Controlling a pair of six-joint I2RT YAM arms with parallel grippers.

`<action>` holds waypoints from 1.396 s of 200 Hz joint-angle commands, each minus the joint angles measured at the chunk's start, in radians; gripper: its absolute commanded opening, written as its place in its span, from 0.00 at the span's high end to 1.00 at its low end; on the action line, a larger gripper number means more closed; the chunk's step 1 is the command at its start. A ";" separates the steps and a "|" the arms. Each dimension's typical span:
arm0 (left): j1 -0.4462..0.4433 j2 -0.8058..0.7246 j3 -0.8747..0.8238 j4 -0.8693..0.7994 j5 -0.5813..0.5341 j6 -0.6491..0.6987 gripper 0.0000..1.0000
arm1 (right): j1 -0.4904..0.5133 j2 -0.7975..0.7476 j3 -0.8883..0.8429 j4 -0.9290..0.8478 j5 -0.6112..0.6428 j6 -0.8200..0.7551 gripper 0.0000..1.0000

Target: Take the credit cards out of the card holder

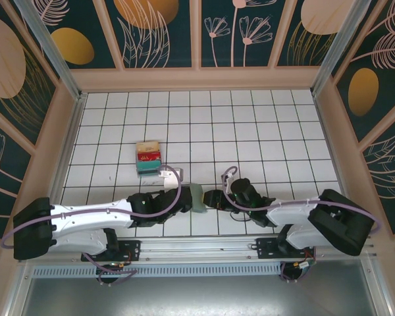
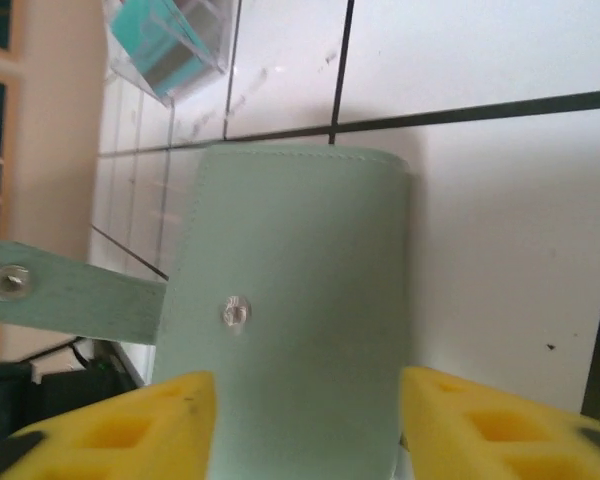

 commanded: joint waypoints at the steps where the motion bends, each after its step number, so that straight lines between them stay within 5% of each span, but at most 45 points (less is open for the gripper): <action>1: 0.007 0.007 0.037 0.033 0.019 0.023 1.00 | 0.003 0.044 0.053 0.071 -0.024 -0.015 0.40; 131: 0.007 0.004 0.067 0.058 0.037 0.061 1.00 | 0.007 -0.056 0.089 -0.093 0.020 -0.061 0.24; 229: 0.013 -0.064 -0.018 -0.052 -0.070 0.016 1.00 | -0.021 -0.136 0.030 -0.262 0.146 -0.082 0.42; 279: 0.039 -0.064 -0.062 -0.023 -0.065 0.039 1.00 | -0.055 -0.156 -0.013 -0.259 0.140 -0.079 0.77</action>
